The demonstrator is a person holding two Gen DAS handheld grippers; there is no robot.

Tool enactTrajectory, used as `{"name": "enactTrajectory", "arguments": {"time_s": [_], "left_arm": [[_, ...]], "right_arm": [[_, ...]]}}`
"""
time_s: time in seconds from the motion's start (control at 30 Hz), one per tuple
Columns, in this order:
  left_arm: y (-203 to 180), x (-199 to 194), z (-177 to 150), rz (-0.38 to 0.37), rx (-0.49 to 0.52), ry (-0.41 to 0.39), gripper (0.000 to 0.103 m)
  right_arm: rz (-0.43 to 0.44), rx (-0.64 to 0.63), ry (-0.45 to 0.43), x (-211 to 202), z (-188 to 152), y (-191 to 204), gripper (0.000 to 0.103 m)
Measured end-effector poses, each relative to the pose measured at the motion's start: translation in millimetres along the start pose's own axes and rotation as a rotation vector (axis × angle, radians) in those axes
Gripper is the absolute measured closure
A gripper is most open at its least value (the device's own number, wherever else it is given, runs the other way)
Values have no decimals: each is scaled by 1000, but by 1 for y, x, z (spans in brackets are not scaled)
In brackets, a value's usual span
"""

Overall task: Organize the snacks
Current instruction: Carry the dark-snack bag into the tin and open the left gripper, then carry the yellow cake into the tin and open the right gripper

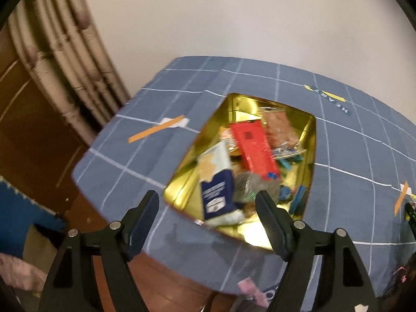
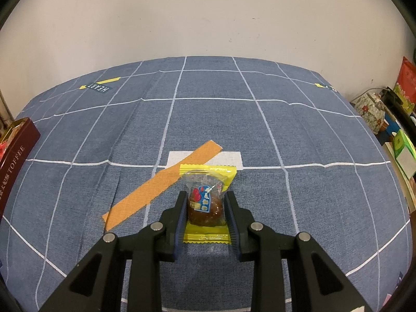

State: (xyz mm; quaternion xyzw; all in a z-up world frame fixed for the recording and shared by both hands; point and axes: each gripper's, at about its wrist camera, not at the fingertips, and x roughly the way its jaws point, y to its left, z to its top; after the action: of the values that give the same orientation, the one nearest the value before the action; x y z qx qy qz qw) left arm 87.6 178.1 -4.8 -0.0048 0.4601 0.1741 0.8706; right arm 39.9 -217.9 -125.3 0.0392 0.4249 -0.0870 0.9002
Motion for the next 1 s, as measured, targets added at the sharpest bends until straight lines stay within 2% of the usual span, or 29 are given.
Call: {"name": "enactTrajectory", "arguments": {"time_s": [0.23,0.3,0.5,0.77,1.0], "left_arm": [[21,-9,-15,47,-63,-23,29],[22,-8,-16,70,-65,-30,29],[22,0,-19,65,-43,-14,29],[26,1,-18,55,-41,-23,29],[32,7,-16,5,-54,9,29]], "right_arm": [[13,-28,10,-3,-1,4,75],[37,-11,25,-6,-2,5,75],[94,-18,4,-31,5,27,75],[236,-114,-27,-67,25,107,75],[363,-236,-56,-92,45,195,75]]}}
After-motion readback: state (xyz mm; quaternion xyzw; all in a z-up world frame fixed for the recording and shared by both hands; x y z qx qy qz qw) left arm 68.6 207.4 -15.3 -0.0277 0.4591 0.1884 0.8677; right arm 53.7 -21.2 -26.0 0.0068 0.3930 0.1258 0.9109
